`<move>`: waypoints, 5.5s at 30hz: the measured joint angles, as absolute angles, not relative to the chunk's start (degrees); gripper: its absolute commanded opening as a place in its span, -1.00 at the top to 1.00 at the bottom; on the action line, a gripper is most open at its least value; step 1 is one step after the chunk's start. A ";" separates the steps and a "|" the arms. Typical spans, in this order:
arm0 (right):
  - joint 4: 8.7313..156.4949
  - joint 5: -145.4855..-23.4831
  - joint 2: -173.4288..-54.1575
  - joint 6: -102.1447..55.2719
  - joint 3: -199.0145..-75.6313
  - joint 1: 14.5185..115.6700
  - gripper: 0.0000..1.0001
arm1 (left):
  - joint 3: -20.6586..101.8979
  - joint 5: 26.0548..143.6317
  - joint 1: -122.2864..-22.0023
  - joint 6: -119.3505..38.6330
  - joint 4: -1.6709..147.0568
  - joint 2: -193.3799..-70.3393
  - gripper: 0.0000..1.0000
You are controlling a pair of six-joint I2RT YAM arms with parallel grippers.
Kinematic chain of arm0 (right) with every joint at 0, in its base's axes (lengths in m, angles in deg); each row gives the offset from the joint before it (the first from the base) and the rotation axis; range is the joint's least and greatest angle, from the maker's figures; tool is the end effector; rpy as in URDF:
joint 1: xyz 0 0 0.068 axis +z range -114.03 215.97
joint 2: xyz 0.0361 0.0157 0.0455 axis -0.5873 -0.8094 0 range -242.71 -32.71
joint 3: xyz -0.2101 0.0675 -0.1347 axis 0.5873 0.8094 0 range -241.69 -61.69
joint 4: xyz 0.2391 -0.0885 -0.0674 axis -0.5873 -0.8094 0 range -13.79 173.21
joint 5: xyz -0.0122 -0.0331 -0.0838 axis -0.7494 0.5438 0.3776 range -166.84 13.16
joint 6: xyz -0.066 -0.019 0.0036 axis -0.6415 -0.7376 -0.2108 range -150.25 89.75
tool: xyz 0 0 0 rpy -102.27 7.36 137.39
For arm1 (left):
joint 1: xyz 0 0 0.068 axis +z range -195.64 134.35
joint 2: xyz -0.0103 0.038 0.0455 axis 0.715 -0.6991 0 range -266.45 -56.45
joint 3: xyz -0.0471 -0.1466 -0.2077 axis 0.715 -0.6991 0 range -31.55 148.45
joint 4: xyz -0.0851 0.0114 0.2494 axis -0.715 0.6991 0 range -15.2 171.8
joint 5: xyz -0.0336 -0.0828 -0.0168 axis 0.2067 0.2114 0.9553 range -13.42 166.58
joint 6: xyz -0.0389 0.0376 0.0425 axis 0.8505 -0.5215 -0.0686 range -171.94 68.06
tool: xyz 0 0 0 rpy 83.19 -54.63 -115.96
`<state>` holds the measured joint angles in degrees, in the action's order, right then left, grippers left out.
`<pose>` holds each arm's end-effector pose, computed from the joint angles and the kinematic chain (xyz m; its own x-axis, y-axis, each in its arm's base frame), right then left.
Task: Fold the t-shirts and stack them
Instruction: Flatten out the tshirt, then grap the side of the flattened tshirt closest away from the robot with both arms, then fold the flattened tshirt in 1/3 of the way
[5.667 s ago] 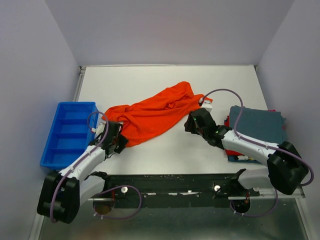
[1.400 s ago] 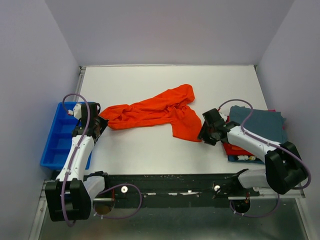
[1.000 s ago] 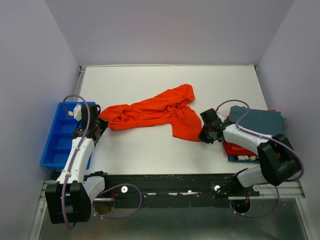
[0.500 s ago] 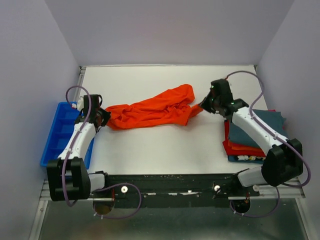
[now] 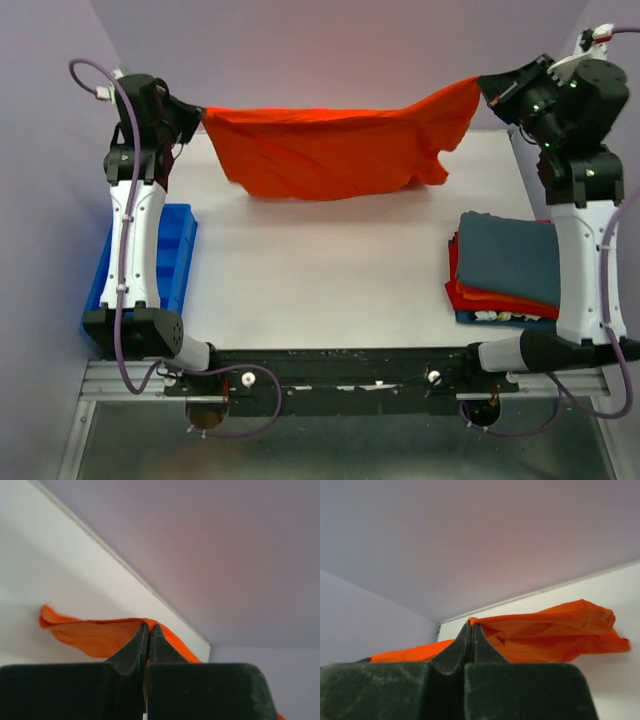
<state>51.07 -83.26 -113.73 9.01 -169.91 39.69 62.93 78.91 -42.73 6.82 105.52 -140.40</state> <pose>0.3014 0.0258 0.5150 -0.1777 0.6187 -0.7652 -0.0817 0.7657 0.6380 0.3473 0.0155 0.4208 -0.1679 -0.8639 -0.4749 -0.3013 0.5036 -0.8097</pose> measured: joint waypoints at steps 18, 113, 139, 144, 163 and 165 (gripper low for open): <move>50.72 -87.83 -97.42 0.16 -175.64 40.00 0.99 | 69.90 78.17 -42.64 3.00 109.80 -129.69 1.00; 55.50 -94.06 -134.60 5.63 -143.90 34.10 0.99 | 14.32 77.12 -41.33 18.78 78.81 -142.01 1.00; 48.60 -94.01 -145.72 0.45 -160.25 39.10 0.99 | 16.74 77.58 -41.33 18.17 78.85 -146.82 1.00; 47.00 -94.03 -148.48 -0.95 -163.64 41.01 0.99 | 16.74 77.29 -41.33 18.19 78.94 -146.82 1.00; 43.81 -95.80 -152.08 -4.69 -171.25 42.29 0.99 | 16.74 75.96 -41.33 18.17 80.51 -146.78 1.00; 43.33 -95.85 -152.08 -4.89 -171.25 42.29 0.99 | 16.74 75.89 -41.33 18.17 80.51 -146.78 1.00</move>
